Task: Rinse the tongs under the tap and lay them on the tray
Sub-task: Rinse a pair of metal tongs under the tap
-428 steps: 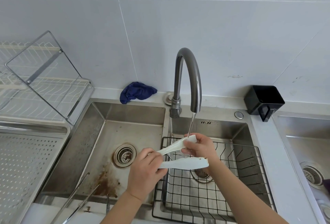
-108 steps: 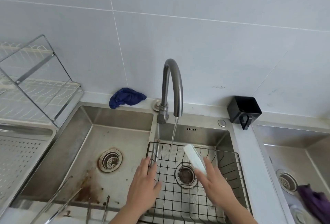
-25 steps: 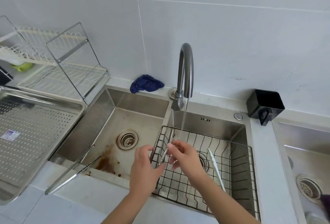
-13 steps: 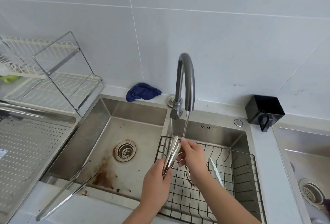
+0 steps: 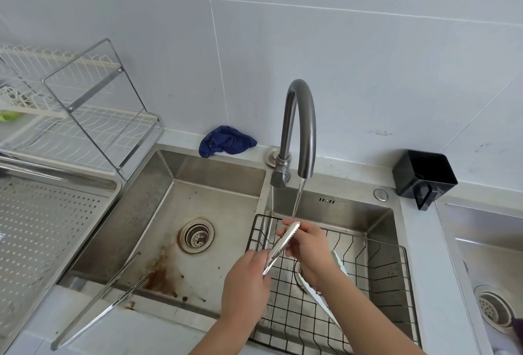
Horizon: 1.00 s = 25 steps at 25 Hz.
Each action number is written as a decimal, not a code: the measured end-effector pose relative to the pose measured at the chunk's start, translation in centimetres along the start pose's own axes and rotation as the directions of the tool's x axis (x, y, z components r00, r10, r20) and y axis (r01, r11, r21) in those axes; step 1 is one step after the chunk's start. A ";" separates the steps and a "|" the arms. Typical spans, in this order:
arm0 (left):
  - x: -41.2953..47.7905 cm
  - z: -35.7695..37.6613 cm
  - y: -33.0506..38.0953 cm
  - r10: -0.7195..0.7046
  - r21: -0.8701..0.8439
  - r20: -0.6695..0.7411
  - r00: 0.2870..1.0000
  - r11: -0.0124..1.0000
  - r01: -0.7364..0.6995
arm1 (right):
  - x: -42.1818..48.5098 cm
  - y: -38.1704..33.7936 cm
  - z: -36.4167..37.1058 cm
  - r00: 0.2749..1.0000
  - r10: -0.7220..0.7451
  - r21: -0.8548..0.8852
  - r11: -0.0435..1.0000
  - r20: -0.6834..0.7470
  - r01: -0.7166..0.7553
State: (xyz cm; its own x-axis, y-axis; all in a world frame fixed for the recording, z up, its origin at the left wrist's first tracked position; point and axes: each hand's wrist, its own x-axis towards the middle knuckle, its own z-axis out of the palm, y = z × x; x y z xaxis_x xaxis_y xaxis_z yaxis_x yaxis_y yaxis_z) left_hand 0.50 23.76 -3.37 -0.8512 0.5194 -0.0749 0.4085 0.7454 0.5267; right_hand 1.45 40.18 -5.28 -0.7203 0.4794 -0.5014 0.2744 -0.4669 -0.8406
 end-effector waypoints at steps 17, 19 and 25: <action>2.0 -0.1 -0.5 0.072 0.043 -0.022 0.997 0.997 -0.071 | 0.7 -0.8 0.1 0.999 -0.025 -0.055 0.998 0.042 0.027; 1.9 0.0 -0.6 0.049 0.011 -0.042 0.998 0.999 -0.049 | 0.6 -0.8 0.1 0.998 -0.027 -0.041 0.999 0.049 0.029; 1.4 0.1 -1.1 0.027 0.003 -0.065 0.998 1.000 -0.027 | 0.6 -0.5 0.2 0.994 -0.103 -0.169 0.980 0.027 0.106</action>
State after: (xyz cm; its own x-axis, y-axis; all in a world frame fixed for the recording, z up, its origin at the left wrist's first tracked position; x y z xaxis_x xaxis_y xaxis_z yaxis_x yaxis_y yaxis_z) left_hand -1.09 23.65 -4.15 -0.8595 0.5111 -0.0054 0.4322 0.7325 0.5260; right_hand 0.75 40.52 -5.15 -0.7615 0.5052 -0.4061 0.3000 -0.2808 -0.9117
